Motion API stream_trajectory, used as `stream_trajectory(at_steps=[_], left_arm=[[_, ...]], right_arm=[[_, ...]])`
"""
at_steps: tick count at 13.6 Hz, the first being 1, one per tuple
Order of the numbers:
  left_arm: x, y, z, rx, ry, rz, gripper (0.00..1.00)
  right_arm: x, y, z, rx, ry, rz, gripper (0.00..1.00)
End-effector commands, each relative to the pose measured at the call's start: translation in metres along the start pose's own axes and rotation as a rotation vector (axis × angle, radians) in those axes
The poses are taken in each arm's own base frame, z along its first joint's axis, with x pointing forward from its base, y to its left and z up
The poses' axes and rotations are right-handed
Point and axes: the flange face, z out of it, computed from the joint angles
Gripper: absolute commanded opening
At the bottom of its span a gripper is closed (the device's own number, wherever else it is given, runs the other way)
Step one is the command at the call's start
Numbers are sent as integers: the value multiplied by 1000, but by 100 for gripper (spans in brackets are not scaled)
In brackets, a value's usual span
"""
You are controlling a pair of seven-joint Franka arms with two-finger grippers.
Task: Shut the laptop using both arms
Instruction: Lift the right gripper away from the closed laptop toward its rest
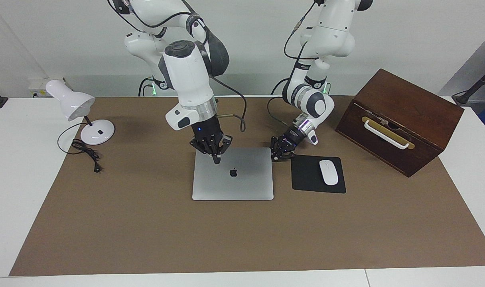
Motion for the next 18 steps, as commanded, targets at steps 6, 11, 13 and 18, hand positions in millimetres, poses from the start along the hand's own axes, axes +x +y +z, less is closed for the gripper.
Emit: stream_trajectory(at_steps=[6,11,13,18], left_arm=[[-10,2,-7,-16,-44,2,0],[-17,-1,-9,-15,-49,5,0],[-14,-2,-11,-14,-42,4,0],[-8,-12,-29,-19,-4,4,0]], right_arm=[[25,71,-73,-46,6,-215,0],[23,98,-105,-126,-17,-311,0],[21,111,-116,-145,-41,-324,0],[20,144,-148,-178,-107,-329,0]])
